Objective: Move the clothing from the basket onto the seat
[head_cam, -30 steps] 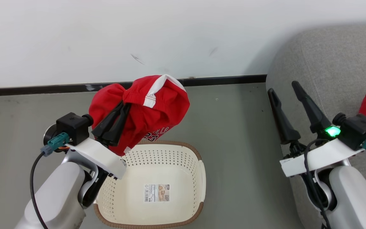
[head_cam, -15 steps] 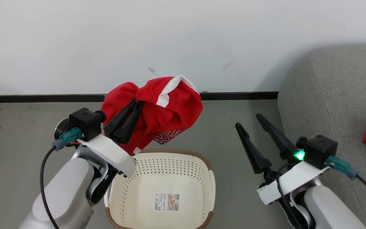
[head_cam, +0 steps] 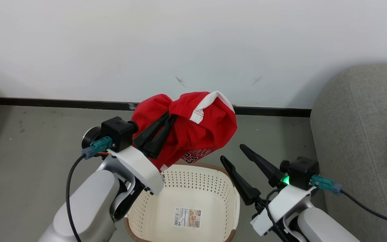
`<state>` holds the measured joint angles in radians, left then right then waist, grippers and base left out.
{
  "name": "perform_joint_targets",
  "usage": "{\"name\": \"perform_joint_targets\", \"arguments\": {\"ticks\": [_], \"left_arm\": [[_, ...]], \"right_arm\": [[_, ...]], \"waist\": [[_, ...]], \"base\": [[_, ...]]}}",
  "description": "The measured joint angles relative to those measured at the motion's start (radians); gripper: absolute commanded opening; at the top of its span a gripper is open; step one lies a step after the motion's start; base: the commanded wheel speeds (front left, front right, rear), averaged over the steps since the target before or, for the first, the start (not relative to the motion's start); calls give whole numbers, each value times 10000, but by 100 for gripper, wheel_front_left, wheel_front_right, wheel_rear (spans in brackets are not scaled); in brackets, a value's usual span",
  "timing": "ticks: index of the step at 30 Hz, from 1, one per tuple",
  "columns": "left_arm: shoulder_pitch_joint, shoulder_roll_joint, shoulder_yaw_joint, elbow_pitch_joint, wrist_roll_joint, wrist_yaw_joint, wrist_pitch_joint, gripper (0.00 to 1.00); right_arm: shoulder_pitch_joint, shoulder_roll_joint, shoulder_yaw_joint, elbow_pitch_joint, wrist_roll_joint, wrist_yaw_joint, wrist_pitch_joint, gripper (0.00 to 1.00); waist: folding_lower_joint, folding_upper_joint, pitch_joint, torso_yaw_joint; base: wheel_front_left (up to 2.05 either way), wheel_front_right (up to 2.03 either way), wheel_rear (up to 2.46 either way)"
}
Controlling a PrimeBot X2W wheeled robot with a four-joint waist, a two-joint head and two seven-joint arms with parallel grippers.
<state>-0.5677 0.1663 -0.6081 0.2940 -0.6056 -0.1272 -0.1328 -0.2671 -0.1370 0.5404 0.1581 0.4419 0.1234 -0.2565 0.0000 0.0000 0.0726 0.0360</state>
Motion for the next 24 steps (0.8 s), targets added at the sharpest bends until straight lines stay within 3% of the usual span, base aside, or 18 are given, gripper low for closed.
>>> {"name": "perform_joint_targets", "arguments": {"ticks": [24], "left_arm": [[268, -491, -1068, -560, -17, 0, 453, 0]], "right_arm": [[-1169, 13, 1068, 1601, 1018, 0, 0, 100]], "waist": [[0, 0, -164, 1079]], "base": [[0, 0, 0]]}}
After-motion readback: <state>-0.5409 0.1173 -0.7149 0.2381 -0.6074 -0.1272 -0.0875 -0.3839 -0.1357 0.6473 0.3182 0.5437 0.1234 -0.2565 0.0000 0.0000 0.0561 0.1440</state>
